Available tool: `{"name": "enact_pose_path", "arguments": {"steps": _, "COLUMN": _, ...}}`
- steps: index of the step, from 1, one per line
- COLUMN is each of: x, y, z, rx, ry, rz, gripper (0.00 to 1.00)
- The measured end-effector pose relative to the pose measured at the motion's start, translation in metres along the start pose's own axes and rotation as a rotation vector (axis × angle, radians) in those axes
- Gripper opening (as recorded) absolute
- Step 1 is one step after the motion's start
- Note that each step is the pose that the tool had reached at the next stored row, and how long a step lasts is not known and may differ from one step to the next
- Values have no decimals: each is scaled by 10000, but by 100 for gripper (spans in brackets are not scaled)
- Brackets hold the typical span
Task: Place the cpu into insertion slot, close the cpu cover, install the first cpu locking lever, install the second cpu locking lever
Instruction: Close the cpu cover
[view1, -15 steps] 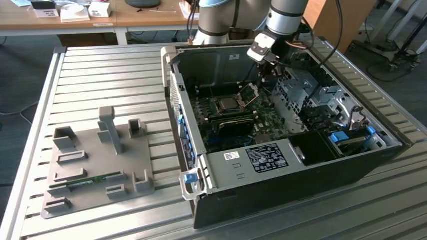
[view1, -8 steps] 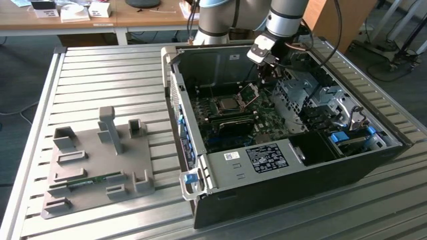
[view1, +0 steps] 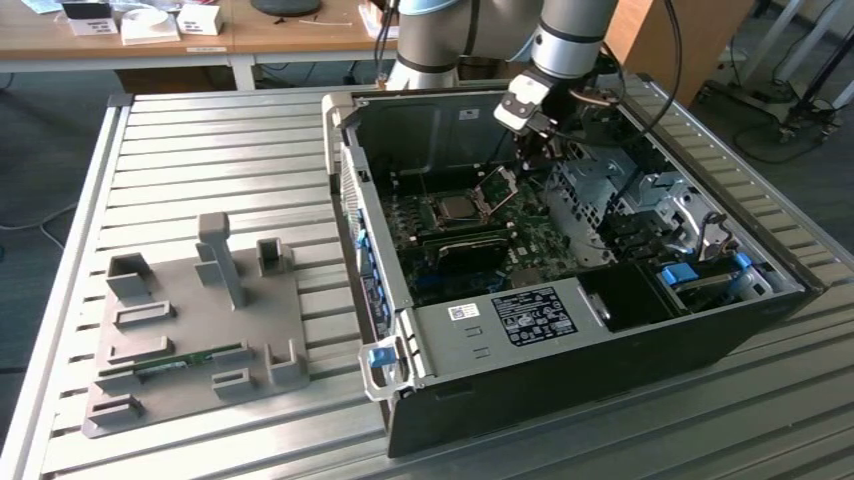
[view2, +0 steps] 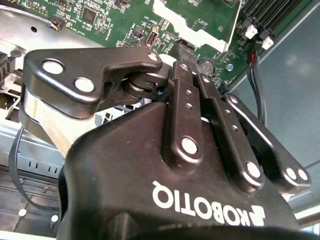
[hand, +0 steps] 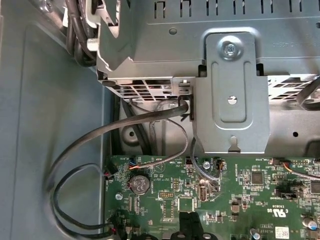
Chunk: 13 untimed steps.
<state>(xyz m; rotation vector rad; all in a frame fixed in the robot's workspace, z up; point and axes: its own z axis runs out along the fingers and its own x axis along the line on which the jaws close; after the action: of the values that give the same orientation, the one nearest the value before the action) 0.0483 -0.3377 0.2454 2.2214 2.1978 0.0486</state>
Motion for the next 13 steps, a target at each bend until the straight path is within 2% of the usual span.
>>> {"name": "enact_pose_path", "arguments": {"steps": 13, "x": -1, "y": 0, "z": 74, "rx": 1, "ry": -4, "rz": 0, "gripper": 11}}
